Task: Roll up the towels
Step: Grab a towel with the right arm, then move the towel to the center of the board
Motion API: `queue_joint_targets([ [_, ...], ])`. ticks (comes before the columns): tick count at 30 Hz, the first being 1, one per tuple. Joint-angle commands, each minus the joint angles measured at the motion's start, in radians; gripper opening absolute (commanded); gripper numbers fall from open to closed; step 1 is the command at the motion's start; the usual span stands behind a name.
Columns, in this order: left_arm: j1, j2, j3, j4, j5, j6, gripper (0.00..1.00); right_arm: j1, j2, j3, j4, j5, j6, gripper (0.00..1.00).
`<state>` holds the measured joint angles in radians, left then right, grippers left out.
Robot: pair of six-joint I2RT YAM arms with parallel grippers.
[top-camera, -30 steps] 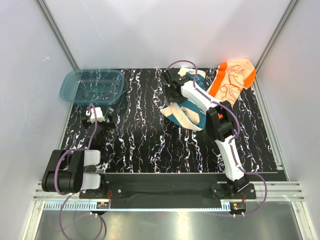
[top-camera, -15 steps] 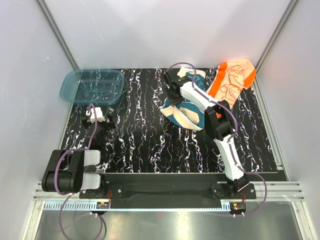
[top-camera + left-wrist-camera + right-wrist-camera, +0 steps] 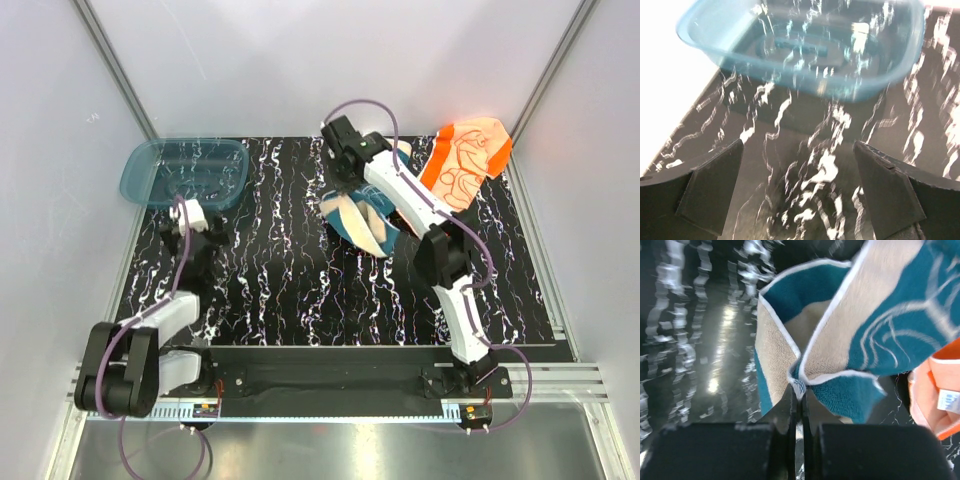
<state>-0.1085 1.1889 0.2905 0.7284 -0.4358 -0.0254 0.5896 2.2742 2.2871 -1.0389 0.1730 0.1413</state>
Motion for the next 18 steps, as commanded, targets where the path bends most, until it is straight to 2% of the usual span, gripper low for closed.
queue_joint_targets([
  [1, -0.025, -0.104, 0.191, -0.327, -0.121, -0.143, 0.99, 0.087, -0.148, 0.136, -0.081, 0.036, -0.025, 0.01],
  [4, -0.025, -0.227, 0.211, -0.424, -0.005, -0.270, 0.99, 0.151, -0.182, 0.167, -0.137, 0.083, -0.022, 0.06],
  [5, -0.023, -0.264, 0.193, -0.410, 0.085, -0.289, 0.99, 0.167, -0.199, 0.131, -0.147, 0.104, -0.007, 0.08],
  [6, -0.023, -0.331, 0.171, -0.382, 0.113, -0.324, 0.99, 0.186, -0.243, 0.095, -0.144, 0.109, 0.004, 0.08],
  [7, -0.023, -0.360, 0.127, -0.370, 0.112, -0.519, 0.99, 0.196, -0.274, 0.054, -0.136, 0.114, 0.012, 0.09],
  [8, -0.023, -0.389, 0.109, -0.394, 0.118, -0.632, 0.99, 0.202, -0.307, -0.059, -0.107, 0.120, 0.041, 0.11],
  [9, -0.022, -0.441, 0.090, -0.400, 0.174, -0.671, 0.99, 0.205, -0.384, -0.127, -0.089, 0.114, 0.067, 0.28],
  [10, -0.020, -0.463, 0.087, -0.380, 0.243, -0.583, 0.99, 0.208, -0.425, -0.279, -0.041, 0.099, 0.111, 0.43],
  [11, -0.020, -0.485, 0.101, -0.418, 0.309, -0.576, 0.99, 0.210, -0.470, -0.366, -0.011, 0.064, 0.138, 0.54],
  [12, -0.022, -0.511, 0.122, -0.514, 0.322, -0.579, 0.99, 0.210, -0.554, -0.449, 0.025, 0.047, 0.162, 0.59],
  [13, -0.022, -0.520, 0.140, -0.552, 0.338, -0.561, 0.99, 0.211, -0.594, -0.601, 0.058, 0.033, 0.199, 0.57],
  [14, -0.022, -0.529, 0.168, -0.579, 0.368, -0.548, 0.99, 0.213, -0.628, -0.662, 0.127, 0.005, 0.214, 0.56],
  [18, -0.023, -0.597, 0.202, -0.705, 0.394, -0.495, 0.99, 0.217, -0.697, -0.796, 0.172, -0.027, 0.254, 0.52],
])
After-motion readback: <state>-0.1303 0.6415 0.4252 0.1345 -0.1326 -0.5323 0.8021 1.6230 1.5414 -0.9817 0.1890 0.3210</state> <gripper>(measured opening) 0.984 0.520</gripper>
